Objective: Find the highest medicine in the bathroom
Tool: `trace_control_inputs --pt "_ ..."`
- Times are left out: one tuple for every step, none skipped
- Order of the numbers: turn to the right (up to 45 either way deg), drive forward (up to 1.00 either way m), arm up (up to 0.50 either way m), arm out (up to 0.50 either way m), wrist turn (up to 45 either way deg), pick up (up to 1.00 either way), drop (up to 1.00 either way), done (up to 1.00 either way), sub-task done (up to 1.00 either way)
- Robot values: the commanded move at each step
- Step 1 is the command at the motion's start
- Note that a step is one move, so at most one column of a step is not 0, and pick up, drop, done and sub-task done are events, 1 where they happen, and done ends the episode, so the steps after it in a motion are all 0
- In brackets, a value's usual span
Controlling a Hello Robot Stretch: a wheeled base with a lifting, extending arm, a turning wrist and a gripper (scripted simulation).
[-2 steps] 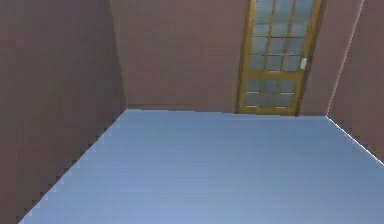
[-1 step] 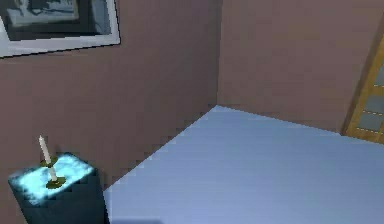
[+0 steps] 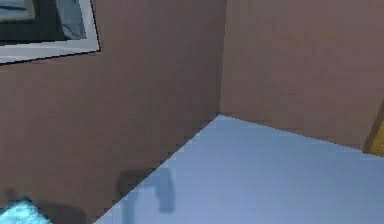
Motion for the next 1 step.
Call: trace_control_inputs --pt "-45.0 0.0 0.0 0.0 0.0 0.0 0.0 0.0 0.0"
